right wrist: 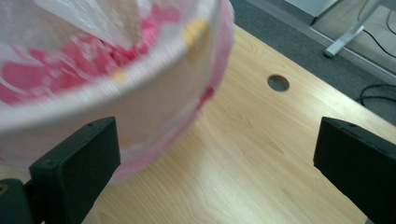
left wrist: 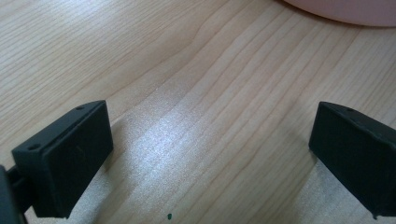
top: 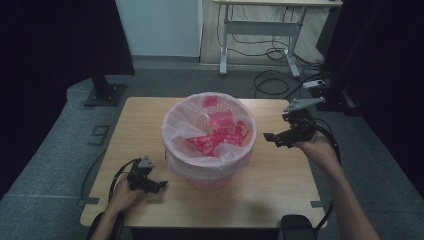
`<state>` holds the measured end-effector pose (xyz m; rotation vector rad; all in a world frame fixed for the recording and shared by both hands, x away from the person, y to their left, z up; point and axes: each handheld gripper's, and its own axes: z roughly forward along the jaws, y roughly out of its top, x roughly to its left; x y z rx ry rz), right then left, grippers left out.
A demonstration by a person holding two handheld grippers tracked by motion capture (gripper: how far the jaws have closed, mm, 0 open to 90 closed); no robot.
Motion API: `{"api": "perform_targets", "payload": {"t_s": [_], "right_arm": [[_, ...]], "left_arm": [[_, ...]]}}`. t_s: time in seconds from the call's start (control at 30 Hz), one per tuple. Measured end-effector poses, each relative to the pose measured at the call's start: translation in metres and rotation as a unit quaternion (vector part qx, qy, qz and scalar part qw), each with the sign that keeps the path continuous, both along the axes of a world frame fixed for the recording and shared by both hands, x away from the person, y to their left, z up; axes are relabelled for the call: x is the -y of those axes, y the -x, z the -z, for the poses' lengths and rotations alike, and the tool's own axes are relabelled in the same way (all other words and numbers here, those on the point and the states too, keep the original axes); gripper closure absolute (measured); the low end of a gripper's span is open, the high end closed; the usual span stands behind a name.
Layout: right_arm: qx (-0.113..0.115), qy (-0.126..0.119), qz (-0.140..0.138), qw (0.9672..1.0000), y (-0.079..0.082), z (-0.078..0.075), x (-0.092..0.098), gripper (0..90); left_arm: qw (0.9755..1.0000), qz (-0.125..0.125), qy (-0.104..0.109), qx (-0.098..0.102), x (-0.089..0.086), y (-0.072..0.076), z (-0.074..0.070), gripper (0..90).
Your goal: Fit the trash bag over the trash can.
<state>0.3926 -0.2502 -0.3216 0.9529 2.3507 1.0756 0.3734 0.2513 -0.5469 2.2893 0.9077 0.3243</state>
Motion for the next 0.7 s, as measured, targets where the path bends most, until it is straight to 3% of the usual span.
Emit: {"api": "perform_targets", "payload": {"t_s": [0.13, 0.17, 0.2, 0.23, 0.37, 0.4, 0.47, 0.57, 0.6, 0.7], "right_arm": [[0.002, -0.002, 0.014, 0.9999, 0.000, 0.015, 0.007, 0.0], [0.002, -0.003, 0.018, 0.9998, 0.000, 0.027, 0.010, 0.0], [0.002, -0.003, 0.018, 0.9998, 0.000, 0.027, 0.010, 0.0], [-0.001, 0.001, 0.019, 0.9998, 0.000, 0.040, 0.010, 0.0], [-0.010, 0.010, 0.015, 0.9998, 0.000, 0.064, 0.007, 0.0], [-0.010, 0.010, 0.015, 0.9998, 0.000, 0.064, 0.007, 0.0], [-0.018, 0.009, 0.014, 0.9997, 0.001, 0.083, 0.004, 0.0], [-0.026, 0.002, 0.023, 0.9994, 0.001, 0.102, 0.003, 0.0], [-0.026, 0.002, 0.023, 0.9994, 0.001, 0.102, 0.003, 0.0], [-0.036, -0.012, 0.035, 0.9987, 0.000, 0.126, 0.005, 0.0]], "left_arm": [[1.0000, 0.002, 0.000, 0.000, 0.000, 0.000, 0.000, 0.0], [1.0000, 0.001, 0.002, 0.001, 0.000, 0.000, 0.000, 0.0], [1.0000, 0.001, 0.002, 0.001, 0.000, 0.000, 0.000, 0.0], [1.0000, 0.002, 0.002, 0.001, 0.000, 0.000, 0.000, 0.0], [1.0000, 0.002, 0.002, 0.001, 0.000, 0.001, 0.000, 0.0], [1.0000, 0.002, 0.002, 0.001, 0.000, 0.001, 0.000, 0.0], [1.0000, 0.002, 0.002, 0.002, 0.000, 0.001, 0.000, 0.0], [1.0000, 0.002, 0.003, 0.002, 0.000, 0.001, 0.000, 0.0], [1.0000, 0.002, 0.003, 0.002, 0.000, 0.001, 0.000, 0.0], [1.0000, 0.002, 0.004, 0.003, 0.000, 0.001, 0.001, 0.0]]}}
